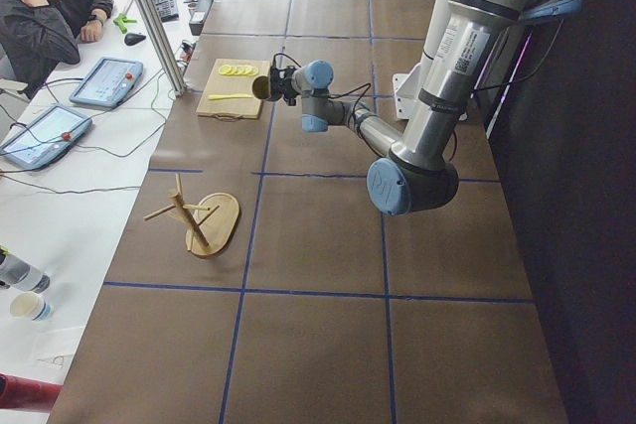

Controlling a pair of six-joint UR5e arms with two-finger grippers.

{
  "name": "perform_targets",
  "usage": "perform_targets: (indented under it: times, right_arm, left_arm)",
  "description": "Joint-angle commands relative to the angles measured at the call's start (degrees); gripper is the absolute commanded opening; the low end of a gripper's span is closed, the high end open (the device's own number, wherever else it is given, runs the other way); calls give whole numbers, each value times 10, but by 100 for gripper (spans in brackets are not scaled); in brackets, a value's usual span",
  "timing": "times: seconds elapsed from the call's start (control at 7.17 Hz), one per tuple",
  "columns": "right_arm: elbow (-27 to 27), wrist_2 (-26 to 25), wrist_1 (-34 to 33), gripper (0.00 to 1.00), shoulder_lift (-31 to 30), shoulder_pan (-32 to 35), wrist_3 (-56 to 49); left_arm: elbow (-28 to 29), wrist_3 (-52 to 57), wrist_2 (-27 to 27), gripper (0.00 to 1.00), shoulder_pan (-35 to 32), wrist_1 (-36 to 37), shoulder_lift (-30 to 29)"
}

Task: Hang cup on storage rack
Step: 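Carry the mug with the left gripper toward the wooden mug rack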

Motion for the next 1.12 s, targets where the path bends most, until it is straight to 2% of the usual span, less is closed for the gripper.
perform_targets:
  times: [0.0, 0.56, 0.7, 0.84, 0.98]
  right_arm:
    - [0, 0, 0, 100, 2, 0, 0]
    - [-1, -1, 0, 100, 7, 0, -1]
    - [0, -1, 0, 100, 8, 0, -1]
    - [1, -1, 0, 100, 8, 0, -1]
    - [2, -1, 0, 100, 9, -1, -1]
  left_arm:
    - [1, -224, -122, 0, -113, -2, 5]
    - [31, -459, -130, 0, -192, -104, 5]
    - [51, -469, -130, 0, -202, -192, 15]
    - [66, -482, -130, 0, -211, -250, 24]
    - [106, -524, -130, 0, -221, -337, 32]
